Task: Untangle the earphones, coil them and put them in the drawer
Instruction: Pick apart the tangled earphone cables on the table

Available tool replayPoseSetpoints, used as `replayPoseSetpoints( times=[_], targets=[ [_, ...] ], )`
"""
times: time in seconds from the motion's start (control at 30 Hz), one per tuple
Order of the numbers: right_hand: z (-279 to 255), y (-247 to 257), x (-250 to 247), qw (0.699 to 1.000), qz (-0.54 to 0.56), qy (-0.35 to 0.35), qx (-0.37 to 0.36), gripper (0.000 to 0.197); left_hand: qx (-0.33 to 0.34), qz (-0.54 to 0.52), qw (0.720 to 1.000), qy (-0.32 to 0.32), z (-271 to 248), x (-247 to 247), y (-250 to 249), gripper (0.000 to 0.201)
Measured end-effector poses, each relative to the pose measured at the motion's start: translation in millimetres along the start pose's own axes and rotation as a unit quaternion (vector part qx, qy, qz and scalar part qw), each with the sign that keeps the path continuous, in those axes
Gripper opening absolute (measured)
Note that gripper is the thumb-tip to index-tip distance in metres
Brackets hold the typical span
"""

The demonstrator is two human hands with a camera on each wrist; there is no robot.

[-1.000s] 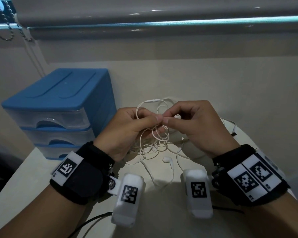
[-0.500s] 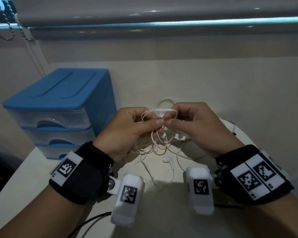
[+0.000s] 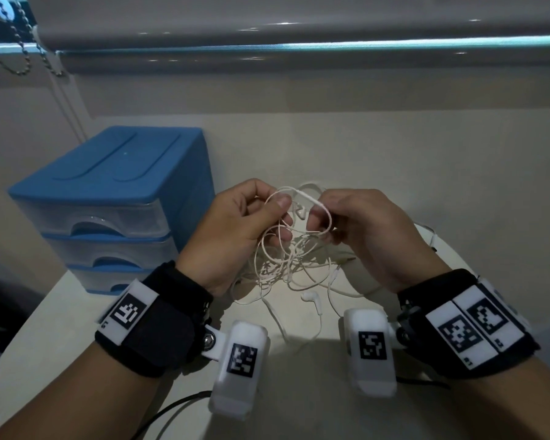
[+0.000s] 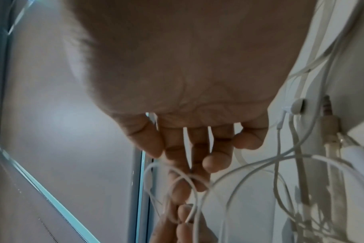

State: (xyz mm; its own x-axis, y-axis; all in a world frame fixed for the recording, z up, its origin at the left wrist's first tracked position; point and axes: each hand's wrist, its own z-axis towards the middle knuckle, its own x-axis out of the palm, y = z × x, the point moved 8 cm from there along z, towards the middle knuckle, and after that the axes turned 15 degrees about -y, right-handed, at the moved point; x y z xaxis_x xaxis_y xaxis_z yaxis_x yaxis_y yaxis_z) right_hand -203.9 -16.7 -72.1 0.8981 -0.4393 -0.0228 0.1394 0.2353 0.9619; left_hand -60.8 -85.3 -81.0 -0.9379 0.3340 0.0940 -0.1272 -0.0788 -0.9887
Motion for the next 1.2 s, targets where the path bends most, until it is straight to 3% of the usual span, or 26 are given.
replayPoseSetpoints(
  times=[0.13, 0.27, 0.43, 0.53, 0.7, 0.83, 0.9, 0.97, 1.07, 1.13, 1.2],
  targets=[
    [-2, -2, 3, 1.0, -0.007, -0.006, -0.011, 0.003, 0.004, 0.01, 1.0, 0.022, -2, 2, 0, 0.007],
    [-6, 0, 4, 1.0, 0.013, -0.006, -0.015, 0.016, 0.0, 0.025, 0.999, 0.039, -5, 4, -1, 0.007],
    [-3, 2, -4, 0.998, 0.002, -0.049, -0.024, 0.012, -0.043, 0.002, 0.998, 0.034, -4, 4, 6, 0.019],
    [-4, 7, -2, 0.998, -0.009, -0.041, -0.054, 0.006, -0.054, -0.008, 0.998, 0.033, -4, 3, 7, 0.023],
    [-2, 9, -6, 0.995, -0.026, -0.04, -0.09, 0.011, -0.038, 0.016, 0.997, 0.072, -11, 10, 2, 0.012],
    [1, 17, -16, 0.987, -0.036, -0.085, -0.129, 0.007, -0.043, 0.02, 0.999, 0.023, -5, 4, 5, 0.013],
    [0, 20, -16, 0.989, 0.021, -0.062, -0.131, 0.019, -0.061, -0.007, 0.998, -0.009, -1, -2, 7, 0.014],
    [-4, 20, -6, 0.992, 0.041, 0.01, -0.118, 0.032, -0.071, -0.025, 0.997, -0.024, 1, -5, 9, 0.013],
    [-12, 15, 12, 0.992, -0.021, 0.084, -0.092, 0.019, -0.07, -0.038, 0.996, -0.042, 1, -5, 8, 0.009],
    [-13, 13, 14, 0.993, -0.034, 0.078, -0.08, 0.009, -0.071, -0.042, 0.995, -0.046, 0, -5, 7, 0.011],
    [-9, 8, 10, 0.995, -0.041, 0.048, -0.073, 0.018, -0.084, -0.059, 0.994, -0.034, -1, -3, 7, 0.012]
  ],
)
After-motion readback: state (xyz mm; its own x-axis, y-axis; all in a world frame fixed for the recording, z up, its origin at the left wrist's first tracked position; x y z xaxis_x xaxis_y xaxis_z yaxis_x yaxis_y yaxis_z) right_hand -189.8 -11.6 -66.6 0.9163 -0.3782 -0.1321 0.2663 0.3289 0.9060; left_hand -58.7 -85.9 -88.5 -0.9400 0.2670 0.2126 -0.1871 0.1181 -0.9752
